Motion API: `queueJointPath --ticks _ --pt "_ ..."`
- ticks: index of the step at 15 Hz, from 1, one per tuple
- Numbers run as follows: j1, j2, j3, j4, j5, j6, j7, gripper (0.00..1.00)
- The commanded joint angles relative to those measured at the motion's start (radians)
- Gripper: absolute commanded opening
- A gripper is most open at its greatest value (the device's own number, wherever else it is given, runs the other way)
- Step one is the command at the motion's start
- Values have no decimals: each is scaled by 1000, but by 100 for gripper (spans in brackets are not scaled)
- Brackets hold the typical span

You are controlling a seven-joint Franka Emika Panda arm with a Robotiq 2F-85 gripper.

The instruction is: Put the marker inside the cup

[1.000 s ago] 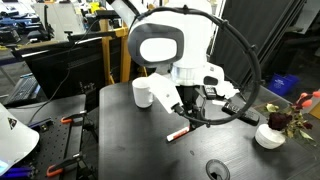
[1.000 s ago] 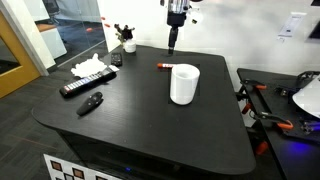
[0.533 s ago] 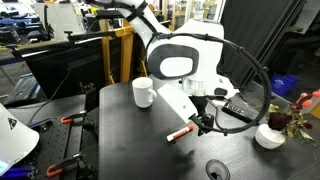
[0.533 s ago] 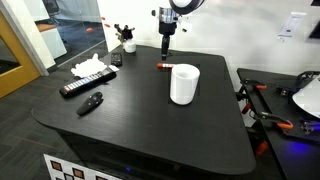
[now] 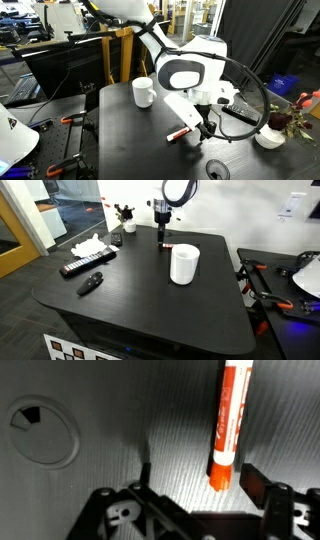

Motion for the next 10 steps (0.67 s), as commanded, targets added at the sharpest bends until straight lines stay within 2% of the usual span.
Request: queueJointPath --ticks 1,8,9,10 --pt "-20 37 20 48 -15 8 8 59" --pt "-15 37 23 66 -13 6 25 5" --pt "-13 31 22 61 -13 5 33 1" --pt "-9 19 19 55 -12 4 45 2"
